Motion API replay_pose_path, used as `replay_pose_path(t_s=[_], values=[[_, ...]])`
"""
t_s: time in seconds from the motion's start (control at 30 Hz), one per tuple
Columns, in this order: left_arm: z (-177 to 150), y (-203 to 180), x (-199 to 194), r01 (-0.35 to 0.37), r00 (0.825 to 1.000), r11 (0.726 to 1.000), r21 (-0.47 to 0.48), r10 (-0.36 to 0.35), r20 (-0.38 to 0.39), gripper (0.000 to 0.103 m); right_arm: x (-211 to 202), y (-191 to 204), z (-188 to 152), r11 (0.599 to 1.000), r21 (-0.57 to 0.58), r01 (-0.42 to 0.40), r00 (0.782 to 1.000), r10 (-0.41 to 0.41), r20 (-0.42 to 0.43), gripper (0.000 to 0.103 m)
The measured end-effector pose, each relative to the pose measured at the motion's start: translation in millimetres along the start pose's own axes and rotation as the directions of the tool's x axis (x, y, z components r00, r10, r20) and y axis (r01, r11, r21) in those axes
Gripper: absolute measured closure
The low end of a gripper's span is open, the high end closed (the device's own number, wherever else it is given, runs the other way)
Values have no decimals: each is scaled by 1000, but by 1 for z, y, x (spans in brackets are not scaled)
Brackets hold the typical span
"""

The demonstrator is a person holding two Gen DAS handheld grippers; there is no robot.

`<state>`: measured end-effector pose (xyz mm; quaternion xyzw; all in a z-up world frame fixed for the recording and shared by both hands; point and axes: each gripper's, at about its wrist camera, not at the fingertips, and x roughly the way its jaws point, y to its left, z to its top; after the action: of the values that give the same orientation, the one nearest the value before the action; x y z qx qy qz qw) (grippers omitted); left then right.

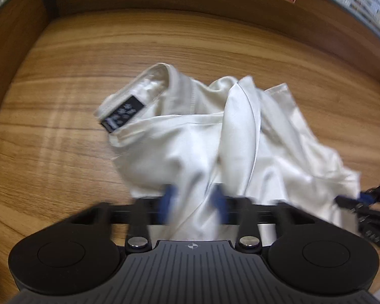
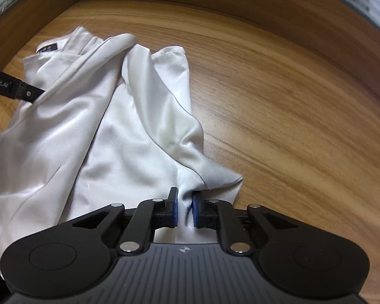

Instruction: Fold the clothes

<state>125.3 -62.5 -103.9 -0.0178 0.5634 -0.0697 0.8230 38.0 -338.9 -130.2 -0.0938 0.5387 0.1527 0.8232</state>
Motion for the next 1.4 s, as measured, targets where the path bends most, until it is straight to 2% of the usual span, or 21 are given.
replay_pose_path(t_s=[0.13, 0.2, 0.43, 0.57, 0.67, 0.73, 0.77, 0.9, 0.93, 1.0, 1.07, 1.13, 1.17, 1.27, 1.4], values=[[-6, 6, -14, -43, 999, 999, -4, 43, 20, 98, -10, -4, -2, 999, 9, 39, 999, -39, 29, 95], [-11, 19, -22, -57, 998, 997, -57, 58, 16, 98, -15, -11, -3, 998, 23, 61, 997, -62, 42, 96], [-48, 57, -48, -149, 989, 982, -116, 147, -21, 100, -27, -56, 1, 983, 42, 180, 982, -182, 53, 97], [-80, 85, -58, -159, 986, 969, -187, 146, -81, 101, -31, -85, 7, 967, 51, 250, 966, -252, 50, 98], [-102, 91, -59, -146, 985, 965, -218, 123, -117, 101, -33, -105, 11, 953, 55, 297, 953, -300, 48, 98], [-111, 88, -58, -134, 987, 965, -223, 109, -121, 101, -37, -104, 16, 954, 48, 295, 953, -298, 55, 97], [-114, 86, -59, -129, 987, 965, -227, 105, -118, 101, -39, -103, 18, 955, 44, 294, 953, -297, 58, 96], [-121, 81, -59, -97, 991, 965, -242, 72, -110, 99, -45, -101, 27, 956, 29, 291, 954, -292, 71, 72], [-121, 80, -60, -93, 992, 965, -246, 68, -108, 98, -48, -98, 28, 957, 22, 289, 954, -290, 75, 70], [-122, 78, -63, -84, 994, 962, -262, 62, -89, 93, -56, -84, 30, 960, -11, 279, 957, -277, 91, 59], [-121, 76, -68, -66, 997, 960, -273, 51, -63, 79, -61, -73, 32, 964, -26, 264, 960, -260, 102, 54], [-114, 71, -72, -51, 999, 963, -264, 46, -26, 54, -66, -61, 35, 970, -38, 239, 966, -234, 110, 53], [-112, 69, -75, -45, 999, 967, -251, 44, -7, 50, -69, -52, 38, 975, -46, 217, 971, -211, 117, 50], [-104, 65, -77, -27, 999, 975, -220, 31, 18, 47, -71, -33, 45, 981, -74, 178, 979, -169, 117, 44], [-92, 68, -74, 33, 999, 970, -239, -27, 30, 47, -64, -4, 53, 985, -119, 128, 988, -117, 101, 44]])
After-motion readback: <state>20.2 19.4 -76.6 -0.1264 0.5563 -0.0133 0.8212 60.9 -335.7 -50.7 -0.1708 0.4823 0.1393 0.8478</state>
